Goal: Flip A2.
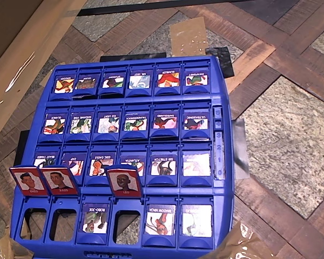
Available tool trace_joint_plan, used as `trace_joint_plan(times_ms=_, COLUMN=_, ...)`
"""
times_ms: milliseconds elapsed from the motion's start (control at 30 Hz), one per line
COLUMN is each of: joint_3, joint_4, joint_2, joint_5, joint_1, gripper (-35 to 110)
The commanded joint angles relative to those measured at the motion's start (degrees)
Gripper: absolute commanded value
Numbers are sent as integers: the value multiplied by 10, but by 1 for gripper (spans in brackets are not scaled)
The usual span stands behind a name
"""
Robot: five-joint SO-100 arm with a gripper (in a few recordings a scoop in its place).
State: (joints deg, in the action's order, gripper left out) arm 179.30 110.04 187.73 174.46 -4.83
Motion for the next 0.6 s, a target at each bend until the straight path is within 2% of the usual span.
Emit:
trace_joint_plan(times_ms=0, joint_3=1, joint_4=3, joint_2=1, joint_5=28, joint_1=1, gripper=0)
trace_joint_plan(times_ms=567, joint_3=1, joint_4=4, joint_2=1, joint_5=18, joint_1=-2, gripper=0)
